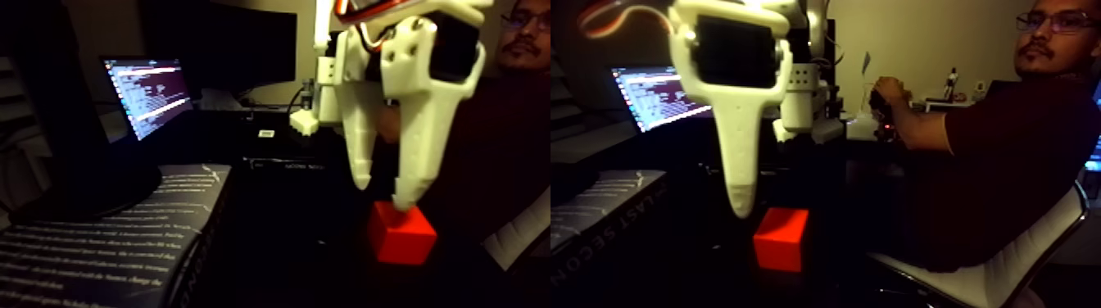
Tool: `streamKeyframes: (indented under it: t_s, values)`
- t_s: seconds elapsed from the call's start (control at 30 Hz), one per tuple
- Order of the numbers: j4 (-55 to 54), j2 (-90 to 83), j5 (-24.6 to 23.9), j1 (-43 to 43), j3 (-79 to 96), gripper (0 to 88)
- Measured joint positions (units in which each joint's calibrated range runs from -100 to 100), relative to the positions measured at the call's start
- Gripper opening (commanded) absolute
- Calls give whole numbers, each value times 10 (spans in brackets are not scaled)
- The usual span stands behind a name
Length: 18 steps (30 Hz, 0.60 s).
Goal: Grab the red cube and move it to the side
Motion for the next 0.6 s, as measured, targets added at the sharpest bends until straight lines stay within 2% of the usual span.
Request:
streamKeyframes:
  t_s: [0.33, 0.6]
  values:
    - [0, 0, 8, 0, 0, 193]
    - [0, 0, -41, 0, 0, 194]
